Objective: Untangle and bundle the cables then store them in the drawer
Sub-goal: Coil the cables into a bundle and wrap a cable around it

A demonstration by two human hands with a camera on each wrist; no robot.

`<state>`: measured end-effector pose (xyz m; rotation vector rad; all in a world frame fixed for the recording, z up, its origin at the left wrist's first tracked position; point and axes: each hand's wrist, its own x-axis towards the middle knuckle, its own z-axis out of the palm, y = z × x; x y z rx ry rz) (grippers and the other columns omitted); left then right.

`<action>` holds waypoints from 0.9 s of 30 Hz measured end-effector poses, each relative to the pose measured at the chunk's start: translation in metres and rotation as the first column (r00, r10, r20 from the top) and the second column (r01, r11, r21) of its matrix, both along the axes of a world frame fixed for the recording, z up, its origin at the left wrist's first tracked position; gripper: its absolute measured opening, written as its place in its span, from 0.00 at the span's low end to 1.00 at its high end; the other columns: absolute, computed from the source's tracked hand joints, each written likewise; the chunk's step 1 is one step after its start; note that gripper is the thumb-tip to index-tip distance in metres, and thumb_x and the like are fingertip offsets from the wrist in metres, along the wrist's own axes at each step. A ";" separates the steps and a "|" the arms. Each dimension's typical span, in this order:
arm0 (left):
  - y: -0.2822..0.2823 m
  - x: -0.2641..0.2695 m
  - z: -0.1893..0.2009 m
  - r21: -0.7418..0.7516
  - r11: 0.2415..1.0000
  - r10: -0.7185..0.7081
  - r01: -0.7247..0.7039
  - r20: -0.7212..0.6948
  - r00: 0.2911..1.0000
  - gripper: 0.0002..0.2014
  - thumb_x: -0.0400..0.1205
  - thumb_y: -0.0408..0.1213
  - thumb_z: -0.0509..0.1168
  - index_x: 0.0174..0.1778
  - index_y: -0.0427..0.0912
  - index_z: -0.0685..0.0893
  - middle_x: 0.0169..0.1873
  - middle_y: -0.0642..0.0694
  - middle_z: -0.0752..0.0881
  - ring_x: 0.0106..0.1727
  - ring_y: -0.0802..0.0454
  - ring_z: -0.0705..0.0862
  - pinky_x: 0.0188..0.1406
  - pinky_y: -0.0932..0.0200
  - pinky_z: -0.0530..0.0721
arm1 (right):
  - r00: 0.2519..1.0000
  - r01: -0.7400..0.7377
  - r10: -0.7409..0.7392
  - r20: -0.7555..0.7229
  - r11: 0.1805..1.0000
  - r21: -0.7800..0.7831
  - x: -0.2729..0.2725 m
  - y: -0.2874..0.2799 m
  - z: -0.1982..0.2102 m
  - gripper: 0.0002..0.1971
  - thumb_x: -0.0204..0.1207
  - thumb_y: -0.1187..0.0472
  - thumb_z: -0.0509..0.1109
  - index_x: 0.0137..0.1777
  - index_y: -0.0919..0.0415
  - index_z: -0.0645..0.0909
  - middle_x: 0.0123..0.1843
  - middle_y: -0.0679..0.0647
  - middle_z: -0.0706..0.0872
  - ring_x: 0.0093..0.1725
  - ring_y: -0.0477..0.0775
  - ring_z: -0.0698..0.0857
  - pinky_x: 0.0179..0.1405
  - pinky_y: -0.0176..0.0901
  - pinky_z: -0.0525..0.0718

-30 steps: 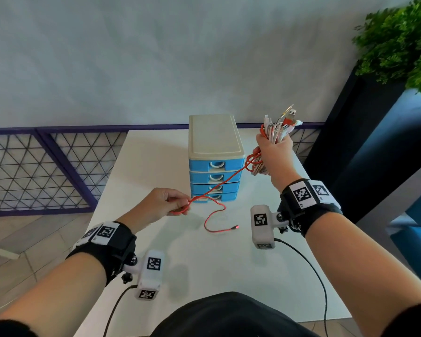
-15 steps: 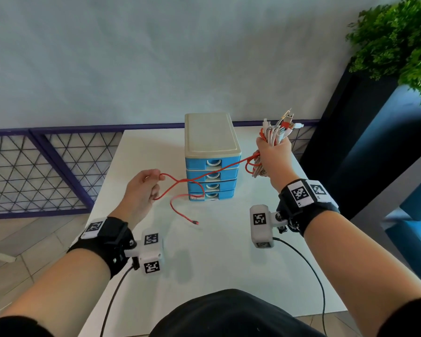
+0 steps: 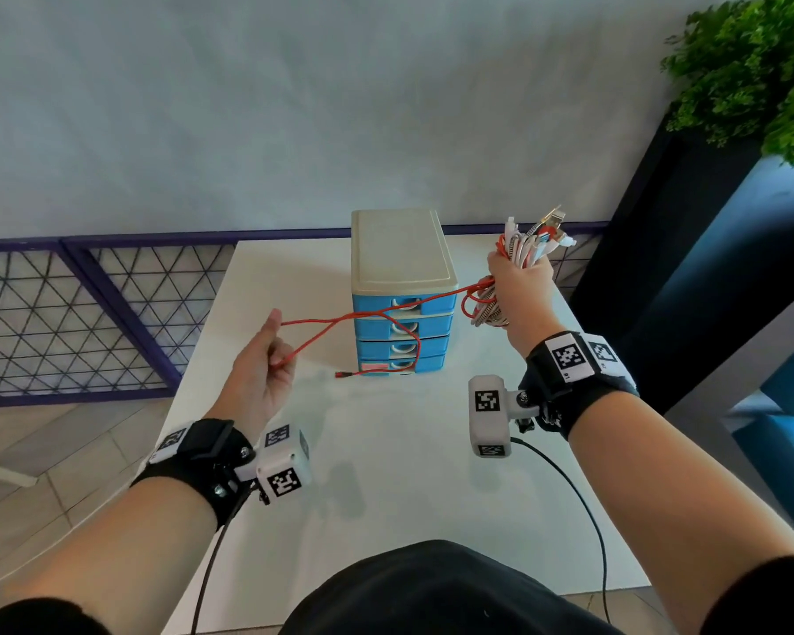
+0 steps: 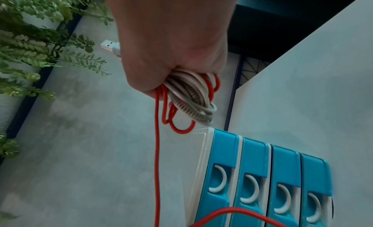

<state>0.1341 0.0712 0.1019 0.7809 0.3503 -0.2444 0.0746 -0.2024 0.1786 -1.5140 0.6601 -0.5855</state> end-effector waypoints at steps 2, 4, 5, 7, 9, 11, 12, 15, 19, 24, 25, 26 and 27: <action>0.001 0.001 -0.001 0.077 0.996 -0.044 0.040 0.062 0.997 0.08 0.83 0.38 0.64 0.37 0.48 0.78 0.15 0.57 0.64 0.14 0.58 0.60 0.12 0.71 0.59 | 1.000 0.003 -0.003 0.004 1.000 0.003 0.002 0.000 0.000 0.10 0.79 0.64 0.64 0.38 0.53 0.69 0.33 0.51 0.74 0.30 0.47 0.77 0.31 0.40 0.81; 0.006 0.002 -0.007 0.290 0.952 -0.144 0.103 0.125 0.982 0.11 0.81 0.41 0.67 0.33 0.50 0.75 0.16 0.57 0.65 0.15 0.59 0.57 0.12 0.67 0.54 | 1.000 0.026 -0.027 0.007 0.999 0.027 0.002 -0.004 0.002 0.09 0.78 0.64 0.64 0.38 0.53 0.70 0.33 0.51 0.76 0.30 0.48 0.78 0.33 0.44 0.83; 0.010 0.003 -0.010 0.438 0.890 -0.217 0.128 0.159 0.963 0.14 0.79 0.43 0.69 0.30 0.49 0.73 0.17 0.56 0.64 0.16 0.59 0.56 0.14 0.65 0.54 | 0.999 0.044 -0.044 0.012 0.998 0.045 0.002 -0.007 0.003 0.09 0.78 0.64 0.64 0.38 0.52 0.70 0.33 0.51 0.76 0.30 0.48 0.79 0.35 0.45 0.84; 0.017 0.001 -0.012 0.802 0.588 -0.433 0.102 0.206 0.878 0.18 0.78 0.46 0.70 0.25 0.46 0.74 0.17 0.53 0.62 0.17 0.58 0.58 0.18 0.63 0.56 | 0.996 0.073 -0.077 0.035 0.994 0.084 0.002 -0.014 0.005 0.10 0.77 0.65 0.65 0.37 0.53 0.71 0.32 0.50 0.76 0.30 0.49 0.79 0.36 0.47 0.84; 0.024 -0.002 -0.016 0.992 0.122 -0.640 -0.025 0.098 0.762 0.24 0.80 0.53 0.65 0.23 0.40 0.79 0.15 0.52 0.66 0.16 0.57 0.65 0.23 0.60 0.62 | 0.995 0.083 -0.088 0.046 0.992 0.091 0.001 -0.020 0.007 0.09 0.77 0.65 0.65 0.38 0.53 0.71 0.32 0.50 0.77 0.30 0.50 0.81 0.37 0.48 0.85; 0.027 -0.005 -0.020 0.987 -0.158 -0.717 -0.040 -0.086 0.692 0.30 0.81 0.62 0.57 0.27 0.39 0.83 0.14 0.51 0.75 0.16 0.60 0.72 0.27 0.59 0.69 | 0.996 0.072 -0.074 0.046 0.996 0.056 0.002 -0.020 0.007 0.08 0.77 0.64 0.65 0.39 0.52 0.71 0.33 0.51 0.78 0.32 0.49 0.82 0.37 0.47 0.86; 0.028 -0.006 -0.024 0.966 -0.257 -0.724 -0.013 -0.183 0.665 0.32 0.81 0.65 0.52 0.29 0.41 0.85 0.17 0.52 0.81 0.18 0.62 0.76 0.30 0.59 0.72 | 0.997 0.066 -0.068 0.046 0.997 0.035 0.003 -0.019 0.006 0.08 0.77 0.64 0.65 0.39 0.53 0.71 0.33 0.51 0.79 0.31 0.49 0.83 0.36 0.46 0.86; 0.026 -0.007 -0.031 0.911 -0.391 -0.708 0.129 -0.387 0.591 0.37 0.79 0.70 0.39 0.38 0.51 0.88 0.31 0.60 0.91 0.29 0.60 0.84 0.44 0.58 0.79 | 0.998 0.048 -0.048 0.043 0.999 0.003 0.005 -0.016 0.006 0.07 0.77 0.64 0.64 0.40 0.53 0.71 0.34 0.52 0.79 0.31 0.49 0.83 0.35 0.45 0.87; 0.027 -0.003 -0.042 0.843 -0.185 -0.669 0.505 -0.485 0.563 0.33 0.85 0.61 0.42 0.55 0.36 0.80 0.42 0.50 0.93 0.18 0.50 0.76 0.22 0.61 0.70 | 0.999 0.036 -0.036 0.040 0.999 -0.005 0.005 -0.017 0.007 0.06 0.78 0.64 0.64 0.43 0.54 0.71 0.33 0.52 0.80 0.31 0.48 0.84 0.34 0.44 0.86; 0.023 -0.001 -0.044 0.781 -0.115 -0.599 0.614 -0.547 0.584 0.24 0.82 0.55 0.61 0.57 0.33 0.77 0.38 0.42 0.93 0.15 0.54 0.73 0.15 0.66 0.66 | 1.000 0.015 -0.014 0.021 0.999 -0.037 0.005 -0.016 0.006 0.07 0.79 0.64 0.64 0.42 0.54 0.71 0.33 0.50 0.79 0.31 0.46 0.84 0.34 0.42 0.87; 0.021 0.000 -0.044 0.778 -0.126 -0.592 0.616 -0.557 0.583 0.25 0.79 0.56 0.64 0.55 0.35 0.79 0.38 0.43 0.93 0.16 0.55 0.73 0.15 0.66 0.66 | 1.000 0.009 -0.009 0.014 0.999 -0.037 0.005 -0.016 0.006 0.07 0.79 0.64 0.64 0.42 0.53 0.71 0.33 0.51 0.79 0.31 0.46 0.84 0.34 0.42 0.87; 0.021 0.001 -0.045 0.770 -0.138 -0.580 0.623 -0.572 0.579 0.25 0.77 0.57 0.67 0.53 0.37 0.81 0.37 0.44 0.92 0.17 0.56 0.74 0.15 0.66 0.67 | 1.000 0.004 -0.004 0.005 0.999 -0.038 0.005 -0.015 0.006 0.07 0.79 0.64 0.64 0.42 0.53 0.71 0.33 0.51 0.80 0.30 0.46 0.84 0.34 0.41 0.87; 0.021 0.001 -0.045 0.763 -0.139 -0.563 0.632 -0.585 0.583 0.26 0.74 0.58 0.70 0.52 0.37 0.82 0.36 0.45 0.92 0.17 0.57 0.74 0.15 0.66 0.68 | 1.000 0.000 0.000 0.000 0.999 -0.039 0.005 -0.015 0.007 0.06 0.79 0.64 0.64 0.43 0.54 0.71 0.34 0.51 0.80 0.30 0.46 0.83 0.32 0.41 0.86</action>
